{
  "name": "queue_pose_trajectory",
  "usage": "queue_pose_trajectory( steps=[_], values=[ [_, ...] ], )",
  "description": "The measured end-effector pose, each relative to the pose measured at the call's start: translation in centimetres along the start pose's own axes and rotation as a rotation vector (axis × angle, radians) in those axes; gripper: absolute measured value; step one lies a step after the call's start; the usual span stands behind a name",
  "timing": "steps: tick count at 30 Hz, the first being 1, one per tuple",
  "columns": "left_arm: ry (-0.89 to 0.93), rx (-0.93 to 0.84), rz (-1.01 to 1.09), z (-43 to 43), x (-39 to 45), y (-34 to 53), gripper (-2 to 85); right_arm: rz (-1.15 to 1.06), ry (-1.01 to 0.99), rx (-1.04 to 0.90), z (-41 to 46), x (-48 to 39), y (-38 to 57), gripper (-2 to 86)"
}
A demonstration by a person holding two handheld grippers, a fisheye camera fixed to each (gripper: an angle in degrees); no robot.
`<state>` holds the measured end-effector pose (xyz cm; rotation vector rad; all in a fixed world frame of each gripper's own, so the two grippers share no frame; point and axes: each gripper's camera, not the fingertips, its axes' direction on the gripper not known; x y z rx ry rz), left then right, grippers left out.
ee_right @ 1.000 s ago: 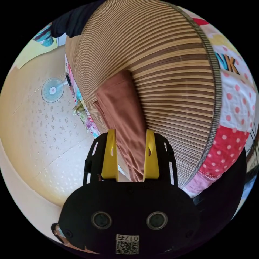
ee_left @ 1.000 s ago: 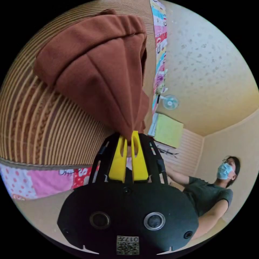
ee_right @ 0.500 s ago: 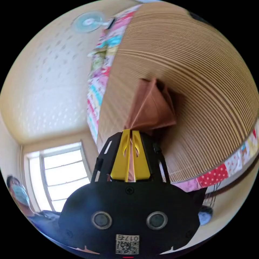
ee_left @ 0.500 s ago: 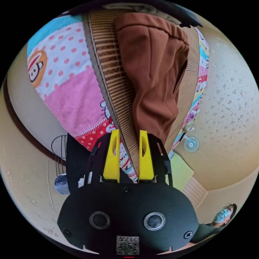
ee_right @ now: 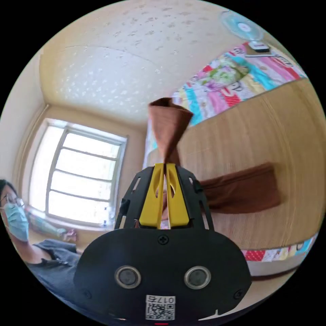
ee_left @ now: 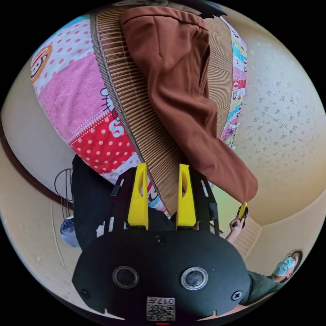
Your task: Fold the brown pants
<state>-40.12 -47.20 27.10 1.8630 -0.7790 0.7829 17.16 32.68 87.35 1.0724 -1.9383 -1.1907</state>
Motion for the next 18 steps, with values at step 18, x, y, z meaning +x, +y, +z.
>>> queue_pose_trajectory(
  steps=[18],
  values=[
    [-0.168, 0.131, 0.191, -1.5, 7.4, -2.5, 12.8, 0.839, 0.090, -0.132, -1.9, 32.5, 21.9, 0.4]
  ],
)
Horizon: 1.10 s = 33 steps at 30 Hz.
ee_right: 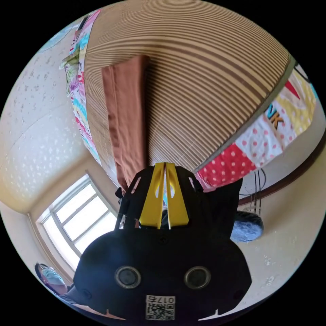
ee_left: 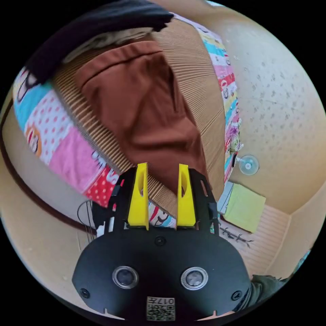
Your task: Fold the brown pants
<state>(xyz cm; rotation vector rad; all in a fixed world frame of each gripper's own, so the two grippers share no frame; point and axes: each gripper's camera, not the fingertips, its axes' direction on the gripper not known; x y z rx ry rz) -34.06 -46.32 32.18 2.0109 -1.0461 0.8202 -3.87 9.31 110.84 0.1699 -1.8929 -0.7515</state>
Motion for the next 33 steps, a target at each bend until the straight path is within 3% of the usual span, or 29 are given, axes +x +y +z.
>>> queue_pose_trajectory(
  steps=[5, 9, 11, 15, 17, 21, 22, 25, 29, 33],
  values=[
    [-0.191, -0.116, 0.286, 4.6, 8.5, -7.2, 13.7, 0.046, -0.133, 0.038, -1.2, 1.4, 3.2, 0.4],
    [-0.306, -0.247, 0.373, 10.0, 10.8, -10.1, 13.0, 0.086, -0.275, 0.113, -3.1, 2.5, 5.4, 0.3],
    [-0.460, -0.315, 0.378, 12.7, 10.9, -10.8, 10.0, 0.111, -0.339, 0.158, -4.5, 3.3, 6.9, 0.3],
    [-0.439, -0.453, 0.514, 13.2, 12.4, -12.5, 2.8, 0.157, -0.372, 0.223, -7.0, 4.9, 8.8, 0.2],
    [-0.389, -0.376, 0.676, 10.6, 15.7, -13.0, 2.5, 0.187, -0.371, 0.255, -8.3, 5.8, 9.7, 0.2],
    [-0.425, -0.101, 0.779, 6.9, 18.6, -12.1, 4.1, 0.244, -0.360, 0.273, -8.5, 6.3, 10.8, 0.2],
    [-0.437, -0.055, 0.765, 6.6, 18.1, -12.1, 4.5, 0.264, -0.378, 0.279, -8.1, 6.1, 11.0, 0.2],
    [-0.381, -0.151, 0.538, 6.8, 13.8, -13.3, 10.8, 0.284, -0.504, 0.309, -6.9, 5.2, 11.0, 0.2],
    [-0.209, 0.211, 0.305, -0.8, 6.0, -8.4, 13.0, 0.261, -0.699, 0.311, -5.0, 3.2, 9.9, 0.3],
    [-0.251, 0.397, -0.023, -5.3, -2.0, -2.9, 20.3, 0.222, -0.688, 0.256, -4.5, 1.4, 8.6, 0.3]
  ],
)
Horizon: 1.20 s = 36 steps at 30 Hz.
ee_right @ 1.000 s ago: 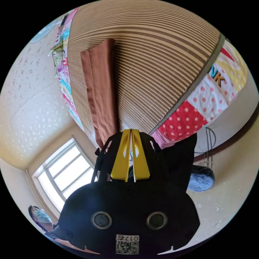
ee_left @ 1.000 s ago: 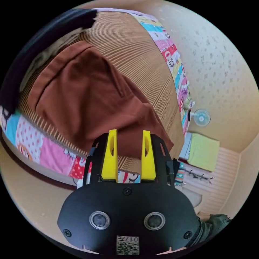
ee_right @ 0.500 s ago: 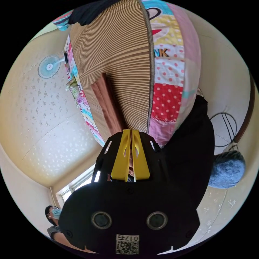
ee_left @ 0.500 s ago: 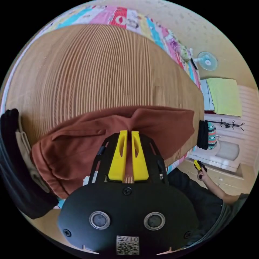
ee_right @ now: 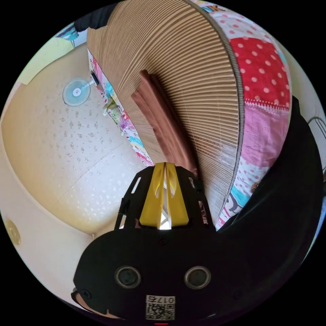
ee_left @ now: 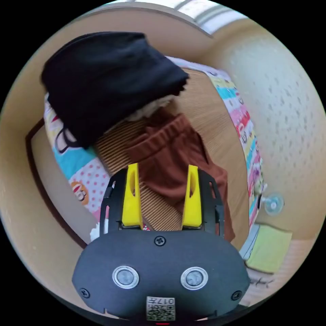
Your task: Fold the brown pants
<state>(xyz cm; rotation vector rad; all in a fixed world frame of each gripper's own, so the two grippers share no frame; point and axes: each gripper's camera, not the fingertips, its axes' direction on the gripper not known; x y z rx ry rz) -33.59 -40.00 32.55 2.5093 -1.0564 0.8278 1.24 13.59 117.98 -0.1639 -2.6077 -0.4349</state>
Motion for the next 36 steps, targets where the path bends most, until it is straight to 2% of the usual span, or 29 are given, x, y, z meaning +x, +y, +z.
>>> queue_pose_trajectory(
  steps=[1, 3, 5, 6, 8, 9, 10, 12, 14, 16, 17, 18, 19, 20, 22, 24, 27, 30, 33, 36],
  values=[
    [-0.009, 0.035, -0.093, -0.5, -2.7, 1.0, 21.9, -0.006, 0.030, -0.019, 0.3, -0.4, -0.2, 0.3],
    [0.073, -0.031, -0.211, 0.9, -6.4, 1.3, 22.9, -0.015, 0.072, -0.040, 0.6, -0.9, -0.6, 0.2],
    [0.275, -0.079, -0.284, 3.9, -9.4, 1.1, 21.2, -0.018, 0.110, -0.061, 0.9, -1.3, -1.2, 0.2],
    [0.320, -0.081, -0.286, 4.6, -9.8, 0.8, 20.0, -0.018, 0.118, -0.065, 1.0, -1.4, -1.3, 0.2],
    [0.513, -0.146, -0.262, 7.6, -9.8, -0.8, 13.8, -0.015, 0.149, -0.084, 1.5, -1.9, -1.8, 0.2],
    [0.516, -0.166, -0.269, 8.0, -9.7, -1.2, 11.8, -0.015, 0.155, -0.090, 1.6, -2.0, -1.9, 0.2],
    [0.445, -0.210, -0.268, 8.0, -9.2, -2.0, 7.1, -0.020, 0.162, -0.105, 2.0, -2.3, -2.2, 0.2],
    [0.513, -0.214, -0.047, 6.7, -6.8, -3.8, 4.4, -0.033, 0.168, -0.131, 2.7, -2.8, -2.6, 0.2],
    [0.633, -0.206, 0.387, 2.2, -2.1, -5.5, 4.0, -0.052, 0.169, -0.173, 3.6, -3.4, -3.2, 0.2],
    [0.689, -0.219, 0.626, -1.2, 0.0, -5.5, 3.7, -0.070, 0.172, -0.208, 4.1, -3.7, -3.8, 0.2],
    [0.639, -0.216, 0.647, -2.1, -0.3, -5.8, 3.4, -0.086, 0.181, -0.233, 4.5, -3.9, -4.2, 0.2],
    [0.600, -0.216, 0.614, -2.1, -1.0, -6.1, 3.3, -0.095, 0.188, -0.247, 4.6, -3.9, -4.5, 0.2],
    [0.497, -0.231, 0.469, -1.2, -3.1, -6.8, 3.0, -0.111, 0.210, -0.276, 4.9, -3.9, -5.0, 0.2],
    [0.396, -0.255, 0.228, 0.6, -6.2, -7.4, 2.5, -0.123, 0.240, -0.304, 5.0, -3.7, -5.5, 0.2],
    [0.382, -0.247, -0.117, 2.7, -10.6, -6.8, 1.6, -0.127, 0.285, -0.334, 5.0, -3.1, -6.1, 0.2],
    [0.445, -0.193, -0.207, 3.6, -11.5, -5.8, 1.0, -0.120, 0.301, -0.346, 4.6, -2.4, -6.7, 0.3],
    [0.502, -0.116, -0.052, 2.7, -7.5, -4.6, 0.7, -0.120, 0.260, -0.332, 2.8, -1.7, -7.9, 0.3],
    [0.588, -0.099, 0.218, 1.0, 0.2, -2.2, 0.8, -0.120, 0.231, -0.306, 0.6, -0.8, -9.3, 0.4],
    [0.627, -0.147, 0.487, 0.4, 9.4, 2.9, 1.8, -0.110, 0.207, -0.275, -1.4, 0.7, -10.6, 0.3],
    [0.662, -0.297, 0.771, 2.8, 17.7, 10.2, 5.0, -0.074, 0.166, -0.237, -3.1, 2.9, -11.9, 0.3]
  ],
)
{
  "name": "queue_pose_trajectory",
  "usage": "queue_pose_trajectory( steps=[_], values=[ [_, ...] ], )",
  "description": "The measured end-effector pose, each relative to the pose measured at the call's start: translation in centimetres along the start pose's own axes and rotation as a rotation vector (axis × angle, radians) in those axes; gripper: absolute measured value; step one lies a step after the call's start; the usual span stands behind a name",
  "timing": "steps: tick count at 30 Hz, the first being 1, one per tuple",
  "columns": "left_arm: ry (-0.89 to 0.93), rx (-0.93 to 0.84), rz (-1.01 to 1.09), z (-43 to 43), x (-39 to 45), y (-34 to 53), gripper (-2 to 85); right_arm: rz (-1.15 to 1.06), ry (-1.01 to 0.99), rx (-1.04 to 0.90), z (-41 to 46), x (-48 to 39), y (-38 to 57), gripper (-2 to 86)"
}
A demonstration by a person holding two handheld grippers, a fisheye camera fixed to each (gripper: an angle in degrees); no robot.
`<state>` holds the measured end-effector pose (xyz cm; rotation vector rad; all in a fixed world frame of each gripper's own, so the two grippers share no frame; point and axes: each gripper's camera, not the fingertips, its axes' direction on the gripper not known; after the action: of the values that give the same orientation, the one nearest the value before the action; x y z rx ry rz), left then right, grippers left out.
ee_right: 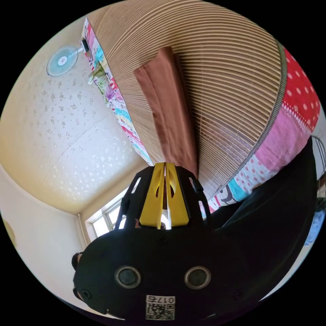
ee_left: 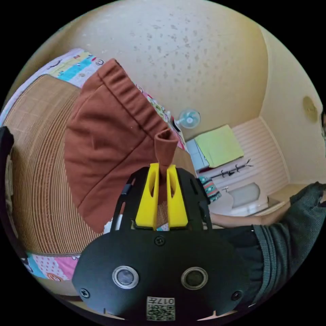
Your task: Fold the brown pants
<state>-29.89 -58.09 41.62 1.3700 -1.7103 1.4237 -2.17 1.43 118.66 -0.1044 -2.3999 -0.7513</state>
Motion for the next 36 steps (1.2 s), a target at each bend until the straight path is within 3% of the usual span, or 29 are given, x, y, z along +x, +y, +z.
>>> queue_pose_trajectory(
  steps=[2, 4, 9, 12, 15, 19, 20, 25, 30, 33, 36],
  values=[
    [0.070, -0.273, 0.113, 7.7, 2.7, 1.0, 8.4, 0.027, -0.065, 0.044, -1.0, 2.0, -0.5, 0.3],
    [0.070, -0.401, 0.128, 11.2, 3.2, 2.3, 8.8, 0.042, -0.127, 0.076, -1.6, 3.4, -0.9, 0.2],
    [-0.063, -0.317, -0.005, 11.5, -0.3, 4.4, 9.9, 0.037, -0.192, 0.073, -2.7, 6.2, -2.5, 0.3],
    [-0.190, -0.217, -0.107, 10.8, -3.7, 4.1, 11.5, 0.032, -0.081, 0.023, -3.1, 7.6, -3.8, 0.3],
    [-0.311, -0.243, -0.106, 12.3, -6.4, 2.9, 11.3, 0.020, 0.018, -0.043, -2.5, 8.9, -5.3, 0.5],
    [-0.377, -0.781, -0.043, 20.9, -11.5, 4.8, 3.6, -0.043, 0.199, -0.172, 0.3, 9.9, -8.0, 1.2],
    [-0.388, -0.822, -0.034, 21.4, -12.6, 5.3, 2.8, -0.073, 0.275, -0.220, 1.6, 9.8, -8.8, 1.8],
    [-0.226, -0.687, -0.150, 18.5, -15.1, 4.9, 5.5, -0.307, 0.531, -0.386, 9.2, 7.3, -11.4, 6.8],
    [-0.218, -0.509, -0.289, 14.9, -17.1, 5.5, 13.2, -0.443, 0.820, -0.447, 16.8, 8.1, -13.9, 11.5],
    [-0.174, -0.427, -0.368, 14.1, -19.2, 5.7, 14.6, -0.353, 0.933, -0.477, 19.9, 11.6, -15.9, 7.7],
    [-0.125, -0.332, -0.444, 13.6, -21.7, 5.4, 16.7, -0.481, 0.904, -0.717, 24.1, 11.6, -15.0, 2.8]
  ],
)
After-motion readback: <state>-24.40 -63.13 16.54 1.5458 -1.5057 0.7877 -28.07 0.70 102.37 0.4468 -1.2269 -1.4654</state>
